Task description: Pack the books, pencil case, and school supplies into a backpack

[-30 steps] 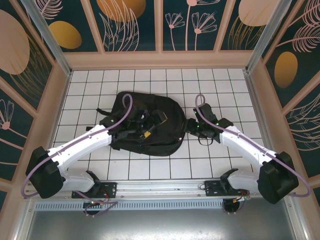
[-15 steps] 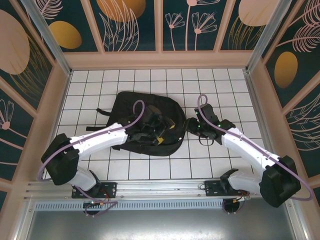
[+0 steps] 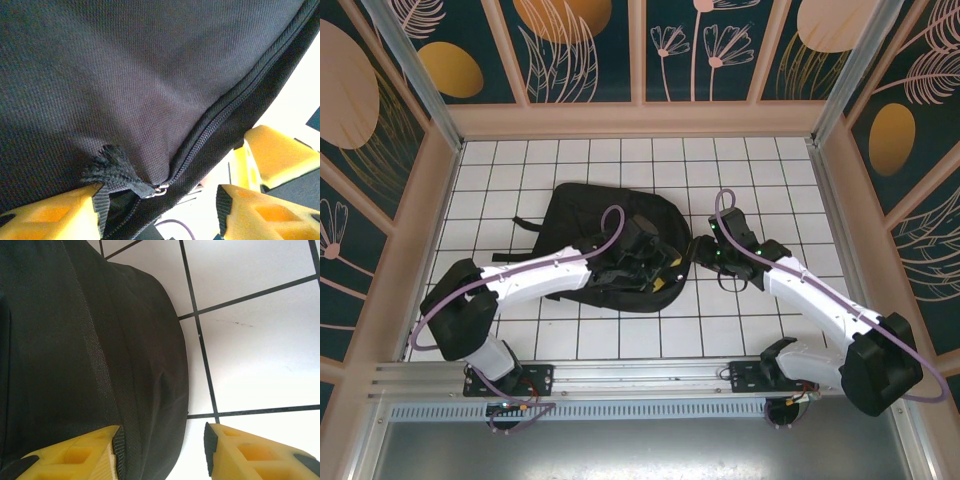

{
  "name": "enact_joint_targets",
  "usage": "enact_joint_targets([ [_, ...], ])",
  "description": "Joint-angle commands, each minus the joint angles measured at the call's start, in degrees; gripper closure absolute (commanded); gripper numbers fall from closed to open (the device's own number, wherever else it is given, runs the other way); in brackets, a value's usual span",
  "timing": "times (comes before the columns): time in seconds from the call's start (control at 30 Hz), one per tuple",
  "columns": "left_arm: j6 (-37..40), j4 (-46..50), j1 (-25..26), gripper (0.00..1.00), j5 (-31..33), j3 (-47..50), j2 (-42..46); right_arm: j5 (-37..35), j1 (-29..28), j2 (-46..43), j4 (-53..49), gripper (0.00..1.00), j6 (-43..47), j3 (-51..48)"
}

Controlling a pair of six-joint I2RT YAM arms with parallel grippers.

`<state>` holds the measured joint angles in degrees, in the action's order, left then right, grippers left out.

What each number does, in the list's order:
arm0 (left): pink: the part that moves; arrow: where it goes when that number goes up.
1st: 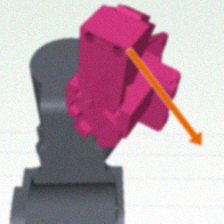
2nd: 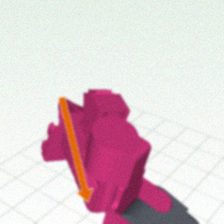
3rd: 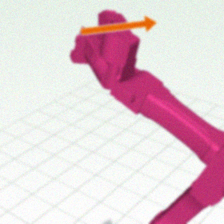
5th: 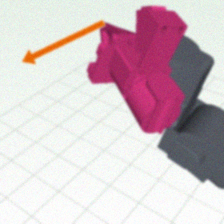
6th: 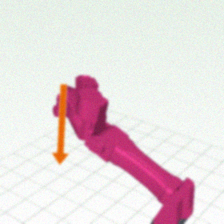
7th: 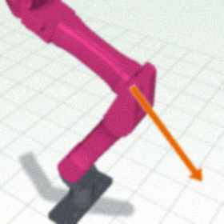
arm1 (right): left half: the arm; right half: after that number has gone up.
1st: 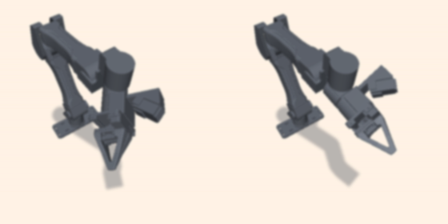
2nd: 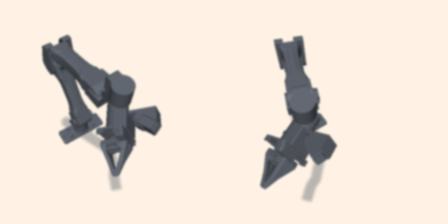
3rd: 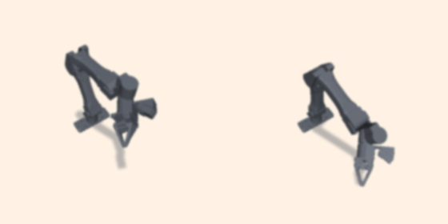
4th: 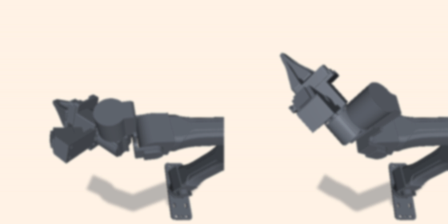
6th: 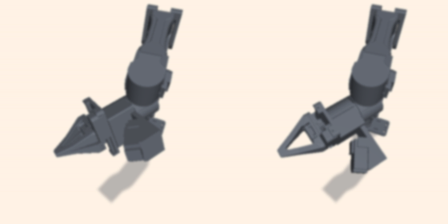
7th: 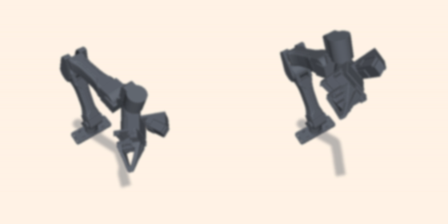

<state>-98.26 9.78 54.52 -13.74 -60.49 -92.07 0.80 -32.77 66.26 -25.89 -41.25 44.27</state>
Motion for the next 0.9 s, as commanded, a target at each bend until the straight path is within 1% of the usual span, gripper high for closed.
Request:
enact_joint_targets([
  [0.0,-1.1,-1.9,1.1,0.42,-1.3,0.1,-1.2,-2.5,-0.4,-1.1,-1.0,0.52,-0.3,-0.5],
  [0.1,-1.1,-2.4,1.1,0.47,-1.1,0.7,-1.4,-2.5,-0.4,-1.4,-1.0,0.52,-0.5,-0.5],
  [0.2,-1.2,-2.8,1.1,0.48,-0.6,1.2,-1.6,-2.1,-0.4,-1.6,-0.9,0.52,-0.7,-0.5],
  [0.27,-1.2,-3.0,1.1,0.51,-0.5,1.3,-1.9,-2.0,-0.5,-1.7,-0.9,0.52,-0.7,-0.5],
  [0.33,-1.2,-3.3,1.1,0.52,-0.5,1.5,-2.3,-1.9,-0.5,-1.7,-0.9,0.53,-0.8,-0.6],
  [0.43,-0.6,-2.6,1.0,0.50,0.7,1.1,-2.6,-1.9,-0.8,-1.8,-0.8,0.53,-1.0,-0.6],
  [0.47,-0.4,-2.1,1.1,0.52,1.1,0.9,-2.7,-1.9,-1.0,-1.8,-0.7,0.53,-1.1,-0.7],
  [0.6,0.3,-1.3,1.1,0.68,2.3,0.8,-2.8,-2.0,-1.3,-1.7,-0.8,0.54,-1.3,-0.9],
  [0.63,0.5,-1.0,1.1,0.71,2.5,0.8,-2.8,-1.9,-1.3,-1.7,-0.8,0.54,-1.3,-0.9],
  [0.7,0.9,-0.7,1.1,0.82,2.8,0.9,-2.8,-1.9,-1.4,-1.7,-0.8,0.54,-1.3,-0.8],
  [0.77,1.8,-0.5,1.0,0.89,3.1,0.7,-3.1,-1.9,-1.5,-1.7,-0.8,0.54,-1.2,-0.7],
  [0.83,2.9,0.1,1.1,1.00,3.3,0.1,-3.5,-2.0,-1.6,-1.7,-0.9,0.54,-1.1,-0.5],
  [0.87,3.4,0.3,1.1,1.00,3.2,-0.2,-3.5,-2.1,-1.5,-1.6,-0.9,0.54,-1.0,-0.5],
])
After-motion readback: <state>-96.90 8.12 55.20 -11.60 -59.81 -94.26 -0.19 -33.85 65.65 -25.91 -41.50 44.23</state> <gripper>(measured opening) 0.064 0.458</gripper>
